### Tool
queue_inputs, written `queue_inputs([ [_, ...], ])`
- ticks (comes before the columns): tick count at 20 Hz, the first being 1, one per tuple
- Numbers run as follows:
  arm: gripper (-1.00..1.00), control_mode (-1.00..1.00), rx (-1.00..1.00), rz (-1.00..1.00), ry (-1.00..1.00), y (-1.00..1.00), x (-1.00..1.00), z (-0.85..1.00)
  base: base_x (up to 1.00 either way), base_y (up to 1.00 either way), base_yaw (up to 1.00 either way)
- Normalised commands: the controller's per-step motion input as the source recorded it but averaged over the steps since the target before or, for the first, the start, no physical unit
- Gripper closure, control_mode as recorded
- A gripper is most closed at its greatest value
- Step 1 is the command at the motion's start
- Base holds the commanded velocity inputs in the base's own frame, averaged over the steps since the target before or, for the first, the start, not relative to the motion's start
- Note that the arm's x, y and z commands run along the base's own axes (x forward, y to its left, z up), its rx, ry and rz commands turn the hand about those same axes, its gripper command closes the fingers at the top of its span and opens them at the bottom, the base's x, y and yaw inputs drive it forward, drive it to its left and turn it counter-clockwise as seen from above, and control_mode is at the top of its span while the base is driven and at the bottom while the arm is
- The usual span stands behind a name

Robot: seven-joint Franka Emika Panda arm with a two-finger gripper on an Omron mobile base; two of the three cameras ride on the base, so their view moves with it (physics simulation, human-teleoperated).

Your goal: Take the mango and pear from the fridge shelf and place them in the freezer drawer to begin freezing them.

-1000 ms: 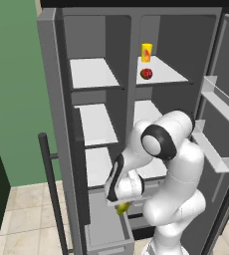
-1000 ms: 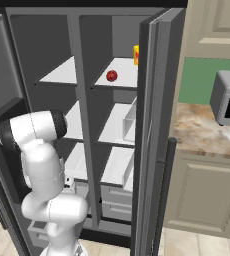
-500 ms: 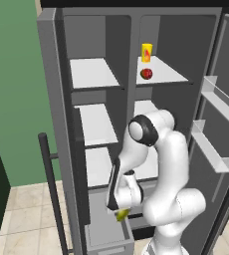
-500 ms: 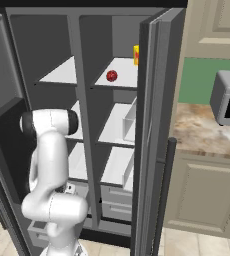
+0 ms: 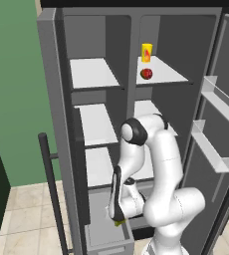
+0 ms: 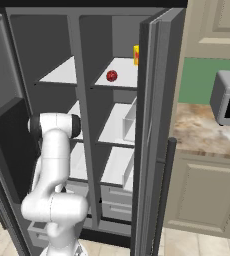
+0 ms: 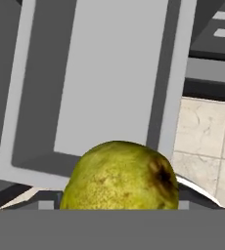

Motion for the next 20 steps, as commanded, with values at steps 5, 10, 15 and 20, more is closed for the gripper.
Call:
queue_inputs([
  [5, 1.0, -1.0, -0.01, -0.12, 0.01, 0.19, 0.52, -0.03, 0.0, 0.0, 0.0],
  [10, 1.0, -1.0, -0.01, -0.11, 0.09, 0.01, 0.54, -0.18, 0.0, 0.0, 0.0],
  [15, 1.0, -1.0, -0.03, -0.01, 0.07, 0.0, 0.4, -0.48, 0.0, 0.0, 0.0],
  [20, 1.0, -1.0, -0.06, -0.01, 0.01, 0.07, 0.21, -0.47, 0.0, 0.0, 0.0],
])
